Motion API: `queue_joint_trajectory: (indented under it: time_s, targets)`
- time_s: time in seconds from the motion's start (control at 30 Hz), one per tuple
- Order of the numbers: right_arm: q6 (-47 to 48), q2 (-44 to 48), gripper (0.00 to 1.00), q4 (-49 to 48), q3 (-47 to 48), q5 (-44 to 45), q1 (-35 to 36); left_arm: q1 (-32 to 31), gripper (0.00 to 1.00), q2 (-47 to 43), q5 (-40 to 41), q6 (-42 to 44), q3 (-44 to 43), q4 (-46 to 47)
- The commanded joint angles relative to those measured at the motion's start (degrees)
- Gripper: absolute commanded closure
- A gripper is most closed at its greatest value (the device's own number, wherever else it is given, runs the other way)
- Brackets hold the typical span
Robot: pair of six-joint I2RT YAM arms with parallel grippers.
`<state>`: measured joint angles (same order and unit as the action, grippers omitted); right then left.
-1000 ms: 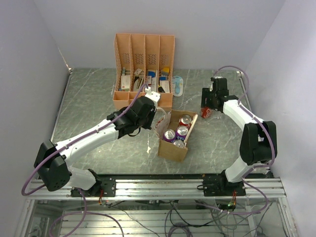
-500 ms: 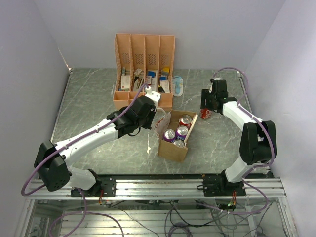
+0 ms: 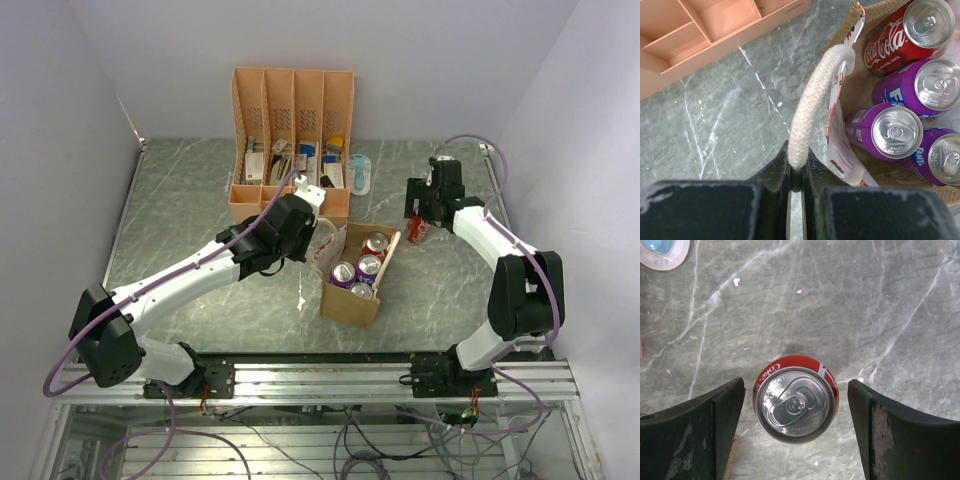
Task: Take the beverage out of the canvas bag
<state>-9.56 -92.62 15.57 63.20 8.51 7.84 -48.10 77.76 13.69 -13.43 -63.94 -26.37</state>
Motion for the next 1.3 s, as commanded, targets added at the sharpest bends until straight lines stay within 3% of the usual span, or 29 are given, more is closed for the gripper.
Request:
queue_joint_trajectory:
  time_s: [0.0,0.23,0.53,0.7,0.93,1.1,1.27]
  targets:
    - [-1.0,3.1,0.15,0.4,0.1,1.3,0.1,0.8,0.93,-0.1,2.1,1.7,-2.1,-0.3]
    - [-2.5,11.0,0.15,1.2,-1.3,0.6,0.9,0.9,0.93,0.1,0.6,1.9,-2.5,-0.2]
    - [-4.4,19.5,0.17,5.5,2.6,-9.0,2.1,0.9,0.93,0.2,0.1,1.9,-2.6,-0.4]
    - [-5.9,21.3,0.19,11.8,7.9,-5.4,9.5,0.9,0.93,-0.5,0.6,2.0,-2.2,0.1]
    - [-8.0,18.8,0.22,20.7,12.7,7.9,32.1,0.8,0.93,-0.5,0.5,1.9,-2.1,-0.2]
    - [-11.5,17.6,0.28,27.0,10.5,8.4,36.2,0.8,0.93,-0.7,0.3,2.1,-2.3,-0.1]
    - [-13.5,20.2,0.28,23.8,3.0,4.0,36.4,0.8,0.93,-1.0,0.0,2.0,-2.2,-0.1]
